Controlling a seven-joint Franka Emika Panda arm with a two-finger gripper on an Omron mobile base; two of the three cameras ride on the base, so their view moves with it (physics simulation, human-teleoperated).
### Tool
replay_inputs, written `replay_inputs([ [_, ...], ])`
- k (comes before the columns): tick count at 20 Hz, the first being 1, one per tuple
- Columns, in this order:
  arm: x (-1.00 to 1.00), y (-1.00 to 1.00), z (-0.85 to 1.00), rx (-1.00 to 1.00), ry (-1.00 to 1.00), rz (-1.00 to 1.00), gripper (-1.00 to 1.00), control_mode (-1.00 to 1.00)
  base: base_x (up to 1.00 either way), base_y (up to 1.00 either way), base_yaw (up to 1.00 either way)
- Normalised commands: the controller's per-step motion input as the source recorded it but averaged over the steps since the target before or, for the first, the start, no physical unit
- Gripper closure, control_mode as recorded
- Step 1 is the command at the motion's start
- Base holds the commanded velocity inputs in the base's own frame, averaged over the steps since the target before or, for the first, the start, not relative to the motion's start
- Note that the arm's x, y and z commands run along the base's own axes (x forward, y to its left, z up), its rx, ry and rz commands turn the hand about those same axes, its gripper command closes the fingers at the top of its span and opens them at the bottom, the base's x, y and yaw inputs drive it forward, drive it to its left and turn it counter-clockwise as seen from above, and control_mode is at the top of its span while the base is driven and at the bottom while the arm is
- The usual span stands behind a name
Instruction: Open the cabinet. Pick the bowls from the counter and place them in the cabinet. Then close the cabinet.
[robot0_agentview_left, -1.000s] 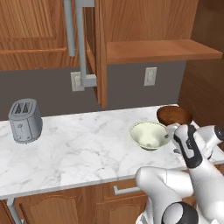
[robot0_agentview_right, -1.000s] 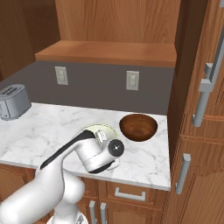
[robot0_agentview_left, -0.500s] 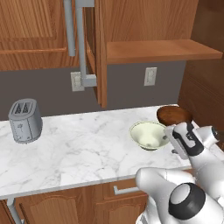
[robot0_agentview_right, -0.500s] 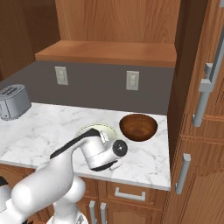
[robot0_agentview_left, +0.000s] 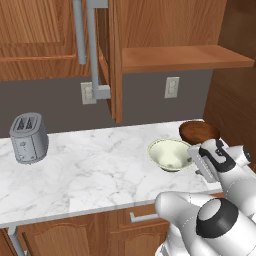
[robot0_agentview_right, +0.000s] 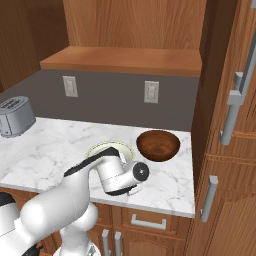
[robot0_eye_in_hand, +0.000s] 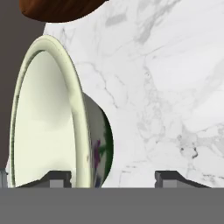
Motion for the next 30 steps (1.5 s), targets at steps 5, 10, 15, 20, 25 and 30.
replay_inputs([
  [5, 0.00, 0.00, 0.00, 0.00, -0.08, 0.00, 1.00, -1.00, 0.00, 0.00, 0.00],
  [10, 0.00, 0.00, 0.00, 0.00, -0.07, 0.00, 1.00, -1.00, 0.00, 0.00, 0.00],
  [15, 0.00, 0.00, 0.00, 0.00, -0.07, 0.00, 1.00, -1.00, 0.00, 0.00, 0.00],
  [20, -0.22, 0.00, 0.55, 0.00, -0.21, 0.00, 1.00, -1.00, 0.00, 0.00, 0.00],
  [25, -0.03, -0.06, 0.93, 0.03, -0.01, 0.00, 1.00, -1.00, 0.00, 0.00, 0.00],
  [30, -0.15, -0.01, 1.00, 0.04, 0.11, 0.00, 1.00, -1.00, 0.00, 0.00, 0.00],
])
